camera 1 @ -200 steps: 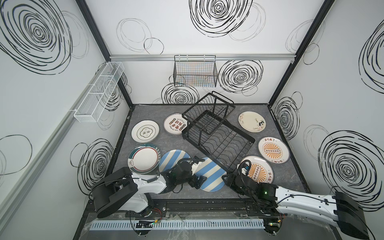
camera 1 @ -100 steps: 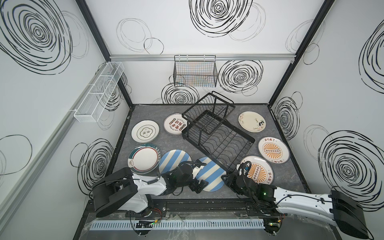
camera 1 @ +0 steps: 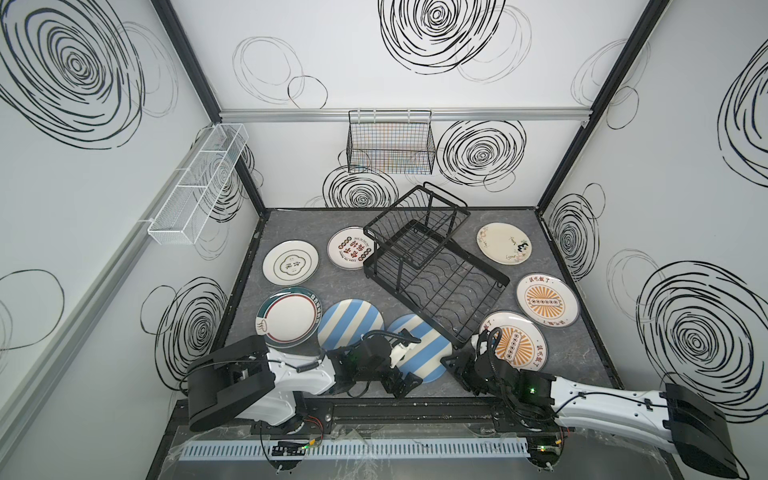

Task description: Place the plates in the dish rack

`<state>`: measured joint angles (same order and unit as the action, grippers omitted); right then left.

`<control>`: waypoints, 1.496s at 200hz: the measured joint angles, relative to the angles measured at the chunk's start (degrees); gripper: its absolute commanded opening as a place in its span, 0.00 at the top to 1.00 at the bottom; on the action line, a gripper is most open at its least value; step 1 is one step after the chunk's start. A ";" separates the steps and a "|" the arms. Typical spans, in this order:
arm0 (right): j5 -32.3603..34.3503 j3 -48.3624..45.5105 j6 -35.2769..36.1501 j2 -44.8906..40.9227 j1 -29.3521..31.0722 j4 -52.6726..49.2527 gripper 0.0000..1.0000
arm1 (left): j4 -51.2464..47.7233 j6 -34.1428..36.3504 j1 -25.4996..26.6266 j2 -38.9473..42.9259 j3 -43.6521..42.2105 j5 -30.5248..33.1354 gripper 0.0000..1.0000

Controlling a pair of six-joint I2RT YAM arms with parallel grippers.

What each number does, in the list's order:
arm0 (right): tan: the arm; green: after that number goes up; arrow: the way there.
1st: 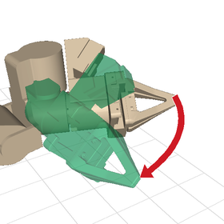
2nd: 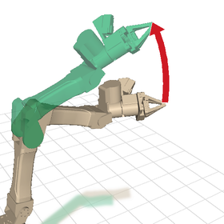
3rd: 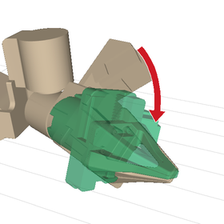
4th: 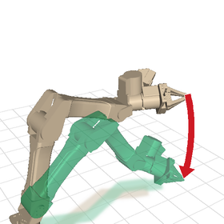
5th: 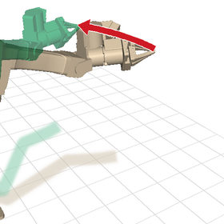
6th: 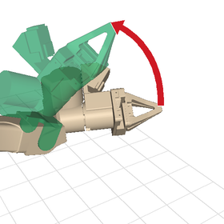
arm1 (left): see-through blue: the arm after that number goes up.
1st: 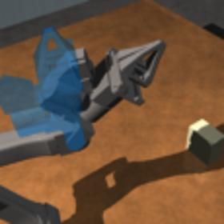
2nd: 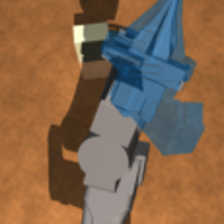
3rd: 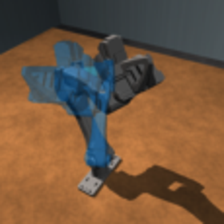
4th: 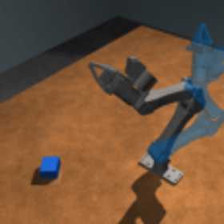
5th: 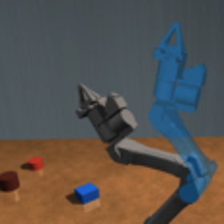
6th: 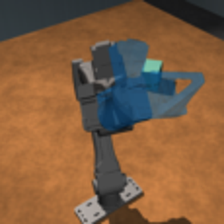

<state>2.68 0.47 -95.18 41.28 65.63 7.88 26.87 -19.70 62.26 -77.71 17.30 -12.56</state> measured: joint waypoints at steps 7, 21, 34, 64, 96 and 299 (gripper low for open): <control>0.02 0.00 0.00 0.50 0.00 0.44 0.58 | -0.07 -0.02 0.22 0.00 0.02 -0.39 0.04; 0.15 0.02 -0.07 1.57 0.00 1.51 0.58 | -0.07 -0.11 0.76 0.02 0.02 -1.14 0.04; 0.37 0.04 -0.22 2.45 0.00 2.47 0.58 | 0.07 -0.50 1.40 0.02 0.02 -2.12 0.04; 0.96 0.07 -0.39 4.22 0.20 4.33 0.61 | 0.42 -1.90 3.23 0.02 -0.07 -4.50 0.04; 1.84 0.04 -0.68 5.14 0.87 4.46 0.76 | 1.09 -2.84 6.16 0.02 -0.04 -5.73 0.04; 2.69 0.42 -2.84 -4.83 3.43 -5.22 1.00 | -25.14 -6.75 -15.50 21.49 7.39 -2.29 0.04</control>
<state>5.37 0.89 -98.02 36.45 69.06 2.66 1.74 -26.46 46.76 -56.23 24.69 -14.85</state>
